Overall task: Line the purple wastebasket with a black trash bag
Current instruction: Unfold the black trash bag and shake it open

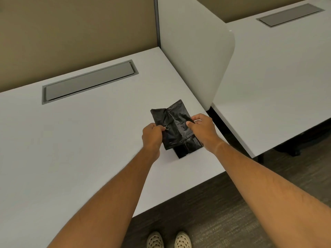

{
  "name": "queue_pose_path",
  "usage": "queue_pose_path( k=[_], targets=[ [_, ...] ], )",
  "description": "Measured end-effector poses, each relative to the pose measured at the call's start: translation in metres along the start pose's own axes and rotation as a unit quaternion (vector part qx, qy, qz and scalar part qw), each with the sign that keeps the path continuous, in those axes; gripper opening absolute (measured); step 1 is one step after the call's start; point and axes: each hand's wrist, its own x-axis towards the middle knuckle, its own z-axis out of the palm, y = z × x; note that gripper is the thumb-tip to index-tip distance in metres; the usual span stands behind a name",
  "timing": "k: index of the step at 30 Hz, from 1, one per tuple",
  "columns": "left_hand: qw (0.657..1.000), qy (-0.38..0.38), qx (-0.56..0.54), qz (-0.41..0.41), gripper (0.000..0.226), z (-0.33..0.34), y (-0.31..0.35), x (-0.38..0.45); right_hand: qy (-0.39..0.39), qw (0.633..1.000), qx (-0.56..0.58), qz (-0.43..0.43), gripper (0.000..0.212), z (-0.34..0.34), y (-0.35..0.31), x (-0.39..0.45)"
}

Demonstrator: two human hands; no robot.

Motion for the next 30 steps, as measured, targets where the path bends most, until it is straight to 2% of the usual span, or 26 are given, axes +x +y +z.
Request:
queue_pose_path(
  k=[5, 10, 13, 15, 17, 20, 21, 23, 25, 28, 29, 30],
  targets=[
    [0.987, -0.046, -0.153, 0.001, 0.022, -0.035, 0.046, -0.038, -0.061, 0.994, 0.085, -0.013, 0.010, 0.016, -0.051, -0.019],
    [0.978, -0.034, -0.203, 0.028, 0.037, -0.083, 0.080, -0.079, -0.152, 0.981, 0.109, -0.042, 0.009, 0.040, -0.097, -0.053],
    [0.975, -0.016, -0.218, 0.042, 0.039, -0.120, 0.091, -0.102, -0.207, 0.968, 0.130, -0.054, 0.022, 0.060, -0.124, -0.081],
    [0.972, 0.003, -0.228, 0.053, 0.032, -0.147, 0.095, -0.116, -0.252, 0.952, 0.169, -0.036, 0.033, 0.072, -0.144, -0.105],
    [0.968, 0.016, -0.243, 0.063, 0.030, -0.176, 0.098, -0.129, -0.286, 0.940, 0.187, -0.027, 0.050, 0.085, -0.160, -0.123],
    [0.968, 0.015, -0.245, 0.060, 0.041, -0.223, 0.098, -0.147, -0.341, 0.924, 0.172, 0.002, 0.076, 0.110, -0.180, -0.152],
    [0.969, 0.005, -0.240, 0.058, 0.042, -0.238, 0.097, -0.154, -0.359, 0.917, 0.173, 0.006, 0.076, 0.120, -0.186, -0.164],
    [0.975, -0.006, -0.215, 0.059, 0.038, -0.266, 0.096, -0.168, -0.385, 0.905, 0.179, -0.006, 0.062, 0.140, -0.199, -0.194],
    [0.980, -0.007, -0.177, 0.091, 0.034, -0.292, 0.093, -0.179, -0.372, 0.918, 0.119, -0.076, 0.041, 0.163, -0.213, -0.230],
    [0.984, 0.083, -0.057, 0.146, 0.050, -0.341, 0.084, -0.194, -0.313, 0.930, -0.002, -0.193, 0.026, 0.205, -0.222, -0.275],
    [0.979, 0.114, -0.029, 0.167, 0.047, -0.359, 0.079, -0.198, -0.300, 0.927, -0.031, -0.225, 0.023, 0.219, -0.223, -0.289],
    [0.976, 0.114, -0.032, 0.182, 0.037, -0.376, 0.076, -0.206, -0.288, 0.922, -0.060, -0.253, 0.023, 0.233, -0.224, -0.300]
  ],
)
